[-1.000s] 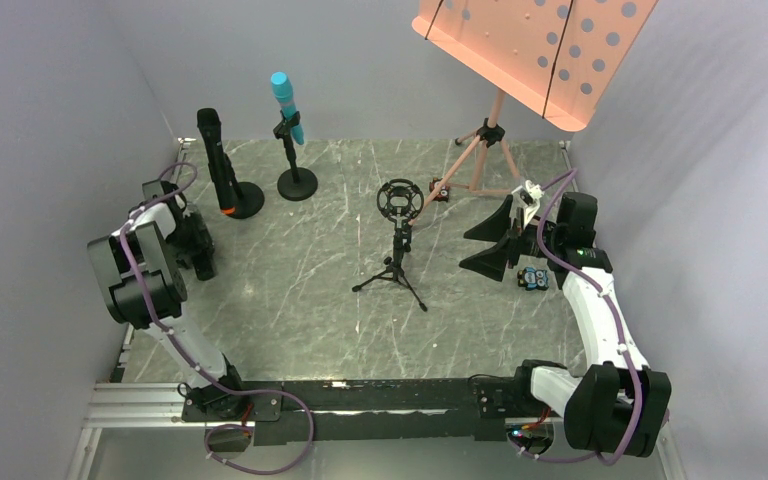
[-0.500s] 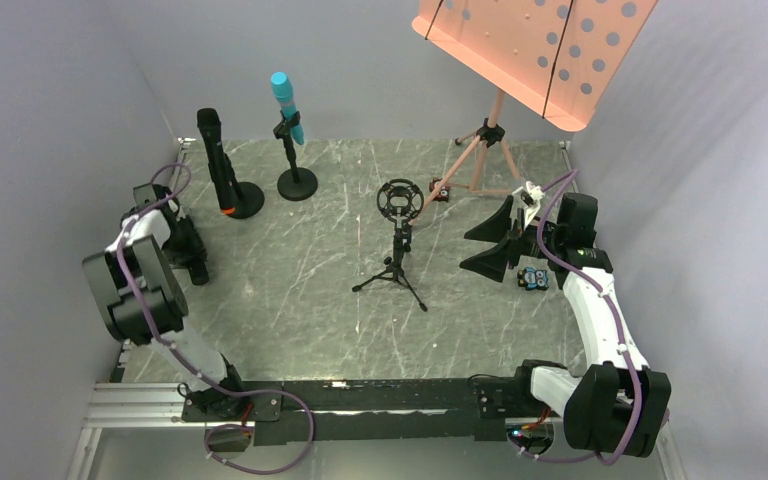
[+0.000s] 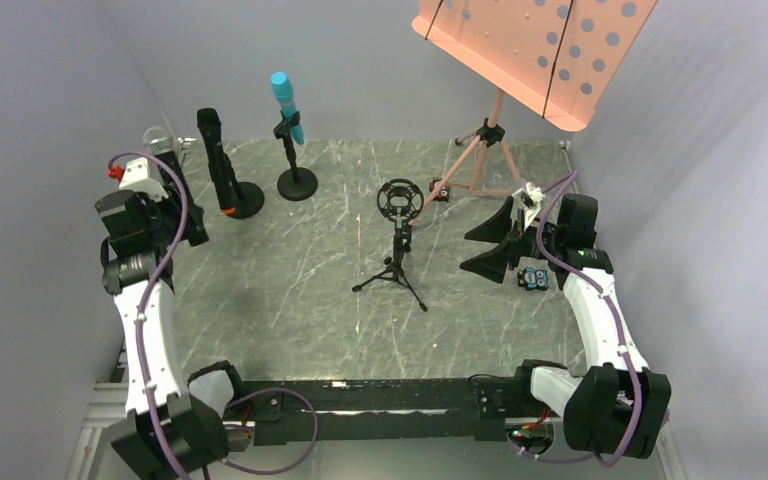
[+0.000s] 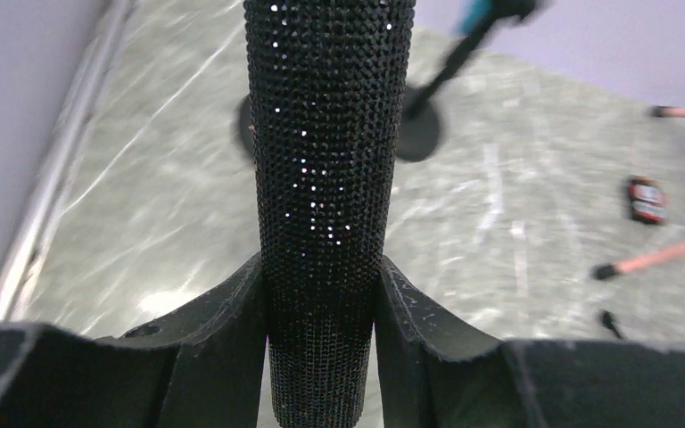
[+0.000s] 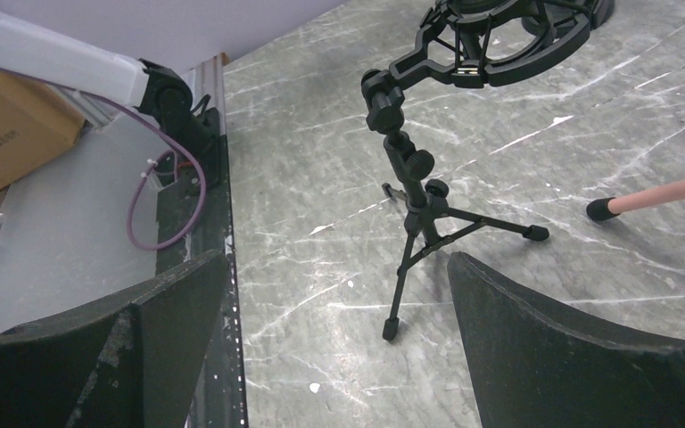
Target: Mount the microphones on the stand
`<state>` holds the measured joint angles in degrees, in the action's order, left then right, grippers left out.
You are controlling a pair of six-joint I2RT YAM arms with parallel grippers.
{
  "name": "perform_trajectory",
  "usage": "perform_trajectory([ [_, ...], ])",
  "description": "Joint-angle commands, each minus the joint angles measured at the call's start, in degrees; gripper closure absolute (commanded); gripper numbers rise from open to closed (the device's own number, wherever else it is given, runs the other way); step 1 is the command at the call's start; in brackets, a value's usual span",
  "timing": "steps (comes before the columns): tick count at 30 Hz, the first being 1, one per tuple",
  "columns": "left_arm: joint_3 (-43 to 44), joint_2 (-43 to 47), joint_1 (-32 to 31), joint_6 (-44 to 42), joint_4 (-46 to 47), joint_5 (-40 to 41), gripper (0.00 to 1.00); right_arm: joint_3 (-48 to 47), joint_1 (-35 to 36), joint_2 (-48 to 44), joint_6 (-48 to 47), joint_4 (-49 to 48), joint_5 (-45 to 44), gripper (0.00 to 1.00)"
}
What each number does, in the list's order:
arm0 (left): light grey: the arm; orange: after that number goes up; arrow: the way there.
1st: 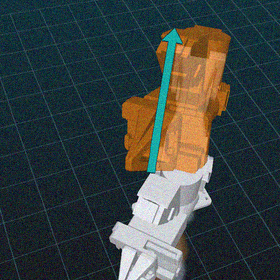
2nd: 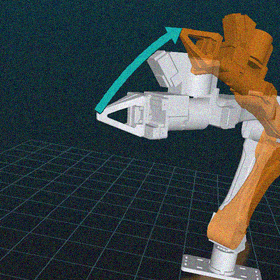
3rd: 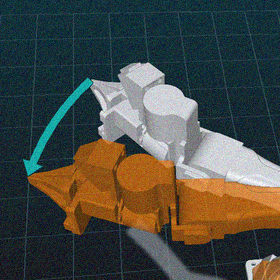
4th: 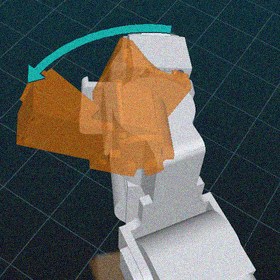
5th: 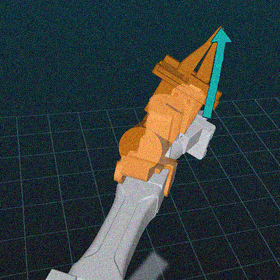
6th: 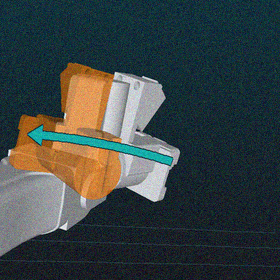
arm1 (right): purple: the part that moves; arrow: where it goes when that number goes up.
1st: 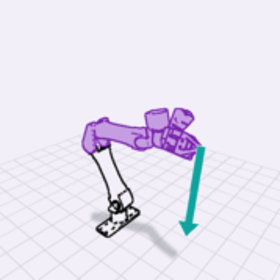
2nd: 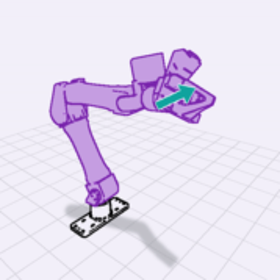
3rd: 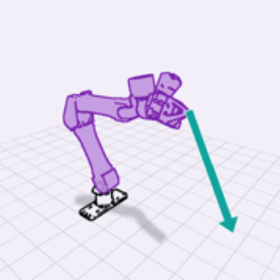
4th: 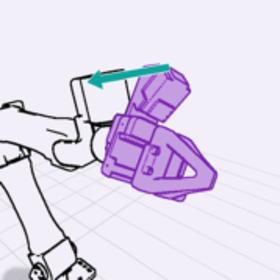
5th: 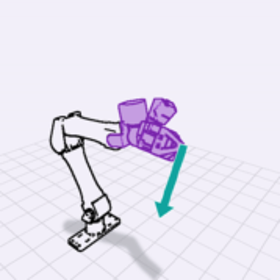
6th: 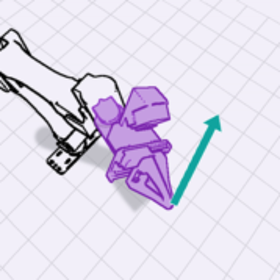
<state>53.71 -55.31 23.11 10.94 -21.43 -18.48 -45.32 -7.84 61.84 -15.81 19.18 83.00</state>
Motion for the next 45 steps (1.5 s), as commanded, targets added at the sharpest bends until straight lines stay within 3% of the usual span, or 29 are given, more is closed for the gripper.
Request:
perform_trajectory([
  [1,-1.19,6.8,-6.82,6.31,13.87,-14.55,1.0,-3.18,-0.25,-0.91,-9.53,7.15,0.25,0.0],
  [9,1.38,7.63,-32.1,8.52,25.88,-18.92,1.0,-7.63,-0.25,-0.4,-20.09,17.61,-1.99,0.0],
  [14,4.13,2.72,-45.8,7.9,29.13,-17.48,1.0,-21.2,1.1,3.31,-27.95,29.96,-1.71,0.0],
  [17,5.22,-1.21,-53.02,8.05,32.55,-15.68,1.0,-29.83,3.31,6.15,-24.16,29.81,-0.84,0.0],
  [22,8.02,-8.77,-60.81,10.01,39.93,-15.84,1.0,-34.43,11.63,7.69,-2.42,9.82,0.06,0.0],
  [24,8.82,-11.37,-63.0,10.48,41.76,-16.25,1.0,-37.74,14.63,9.35,2.04,7.05,-2.73,0.0],
  [28,10.43,-14.49,-65.26,10.17,42.9,-16.28,1.0,-39.36,18.18,11.23,14.76,-4.69,-2.82,0.0],
  [32,10.86,-15.88,-65.93,10.48,44.38,-16.45,1.0,-37.88,20.34,12.16,34.76,-20.95,-2.01,0.0],
  [34,10.88,-16.34,-66.55,10.66,45.11,-16.59,1.0,-35.33,20.58,12.7,48.16,-35.52,-2.73,0.0],
  [37,10.65,-17.12,-67.14,11.25,46.04,-16.77,1.0,-28.69,20.62,14.6,76.08,-74.95,-4.32,0.0],
  [38,10.48,-17.31,-67.23,11.41,46.38,-16.89,1.0,-28.31,20.64,15.74,82.56,-82.41,-4.89,0.0],
  [39,10.53,-17.49,-67.29,11.51,46.59,-16.92,1.0,-28.68,20.72,16.74,86.96,-85.77,-5.21,0.0],
  [41,10.55,-17.71,-67.44,11.52,46.68,-17.11,1.0,-29.78,20.81,17.68,88.04,-83.57,-5.55,0.01],
  [45,11.09,-18.01,-67.59,10.47,45.61,-16.81,1.0,-31.15,21.21,16.49,78.26,-71.04,-5.52,0.03],
])
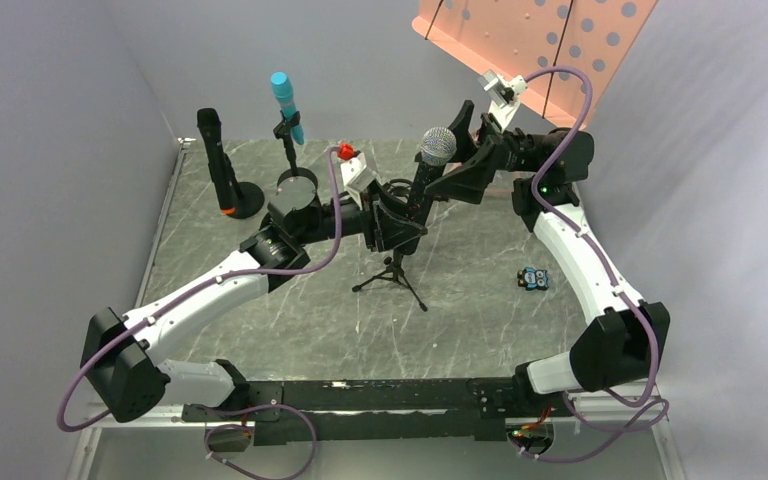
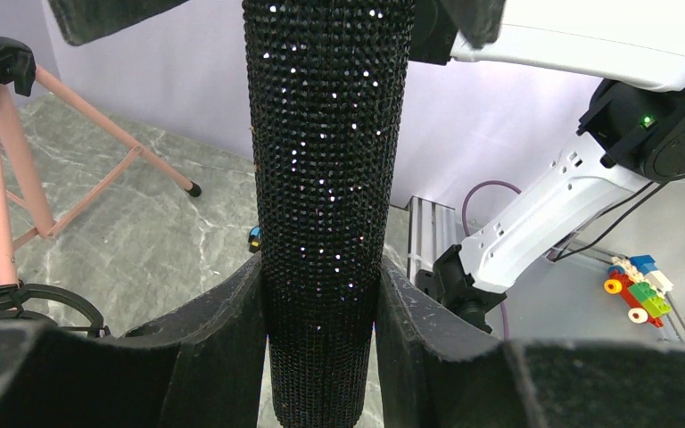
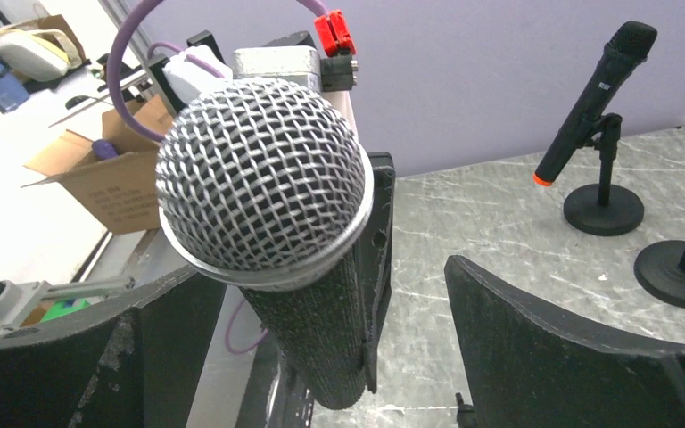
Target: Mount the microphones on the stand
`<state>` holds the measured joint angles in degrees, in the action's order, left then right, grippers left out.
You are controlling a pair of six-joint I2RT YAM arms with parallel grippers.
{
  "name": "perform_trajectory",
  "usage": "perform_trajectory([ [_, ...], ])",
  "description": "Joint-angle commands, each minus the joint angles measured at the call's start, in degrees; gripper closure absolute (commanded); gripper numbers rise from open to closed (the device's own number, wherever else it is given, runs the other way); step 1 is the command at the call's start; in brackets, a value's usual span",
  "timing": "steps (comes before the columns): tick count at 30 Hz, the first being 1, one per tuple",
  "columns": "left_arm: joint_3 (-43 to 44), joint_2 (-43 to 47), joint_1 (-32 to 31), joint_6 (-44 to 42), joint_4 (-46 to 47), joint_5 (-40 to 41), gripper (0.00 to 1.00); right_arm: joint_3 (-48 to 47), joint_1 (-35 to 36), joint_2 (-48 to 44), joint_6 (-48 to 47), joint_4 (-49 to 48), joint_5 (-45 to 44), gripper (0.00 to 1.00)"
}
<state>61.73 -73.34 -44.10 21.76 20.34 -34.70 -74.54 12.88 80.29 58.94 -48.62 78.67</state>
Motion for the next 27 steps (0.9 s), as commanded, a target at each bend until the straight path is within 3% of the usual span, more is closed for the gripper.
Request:
perform_trajectory([
  [1,3.12,-0.08,-0.38,-0.58,3.57,-0.48,1.0,-2.07,0.76,-2.44,1.9,-0.76,-1.16,0.05],
  [5,3.73,-0.95,-0.39,-1.27,2.42,-0.39,1.0,-2.32,2.12,-3.01,-2.79,6.33,-1.09,0.13],
  [9,4.34,-1.4,-0.38,-1.8,1.2,0.0,1.0,-2.43,2.9,-2.54,-3.29,7.39,-0.82,0.25],
  [15,5.04,-1.62,-0.38,-2.29,-0.9,0.83,1.0,-4.8,3.2,-1.49,-4.16,9.17,0.15,0.75],
  [17,5.14,-1.35,-0.3,-2.29,-1.97,1.73,0.96,-5.96,3.18,-1.01,-4.86,10.19,0.25,0.85],
  [18,5.27,-1.06,-0.25,-2.44,-2.62,2.2,0.9,-6.74,3.15,-0.75,-5.54,10.83,0.25,0.89],
  [21,4.53,1.27,0.53,-3.26,-5.18,3.77,0.5,-10.3,3.12,0.63,-10.96,16.41,0.17,0.95],
  [25,-0.29,8.35,3.6,-5.21,-7.81,6.84,0.03,-17.76,3.15,3.14,-25.84,32.96,-1.98,0.97],
  [27,-3.92,13.64,5.62,-6.51,-9.99,10.6,0.01,-22.96,3.35,4.47,-37.55,46.1,-5.38,0.98],
])
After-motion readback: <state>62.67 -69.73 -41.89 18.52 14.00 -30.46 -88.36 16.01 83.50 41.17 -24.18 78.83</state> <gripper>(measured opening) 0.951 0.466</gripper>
